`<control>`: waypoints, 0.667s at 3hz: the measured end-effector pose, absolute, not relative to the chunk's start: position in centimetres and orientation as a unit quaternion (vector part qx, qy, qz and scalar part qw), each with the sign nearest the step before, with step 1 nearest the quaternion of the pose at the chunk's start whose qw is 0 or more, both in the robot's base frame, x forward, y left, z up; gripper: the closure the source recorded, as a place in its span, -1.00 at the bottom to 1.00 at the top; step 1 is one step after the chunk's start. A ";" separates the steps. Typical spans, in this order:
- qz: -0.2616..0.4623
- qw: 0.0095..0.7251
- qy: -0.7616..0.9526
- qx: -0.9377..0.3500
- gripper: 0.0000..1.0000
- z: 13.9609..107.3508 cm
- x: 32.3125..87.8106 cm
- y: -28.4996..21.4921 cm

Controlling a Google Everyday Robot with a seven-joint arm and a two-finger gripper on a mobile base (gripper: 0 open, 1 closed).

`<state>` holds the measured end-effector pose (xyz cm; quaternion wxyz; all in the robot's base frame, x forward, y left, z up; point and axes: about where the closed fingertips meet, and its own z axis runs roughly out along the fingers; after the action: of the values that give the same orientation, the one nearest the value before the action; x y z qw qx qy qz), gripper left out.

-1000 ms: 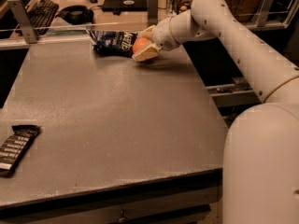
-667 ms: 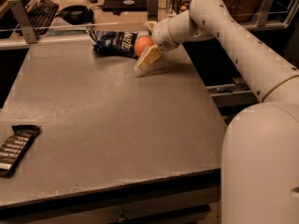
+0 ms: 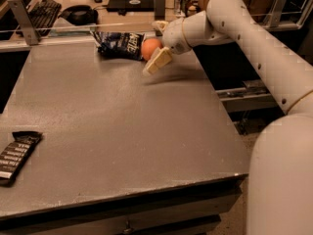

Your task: Move orange near blue chip bag

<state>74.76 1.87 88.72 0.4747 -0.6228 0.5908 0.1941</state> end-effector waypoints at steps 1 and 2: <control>0.202 0.496 0.575 -0.619 -1.00 90.3 72.0 -1.4; 0.187 0.519 0.568 -0.611 -1.00 92.5 68.0 -6.2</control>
Offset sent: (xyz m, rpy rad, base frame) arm -0.1306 -0.1754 0.0629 0.0784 -0.1344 -0.0840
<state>67.96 -6.21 92.53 0.5194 -0.6107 0.5677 0.1869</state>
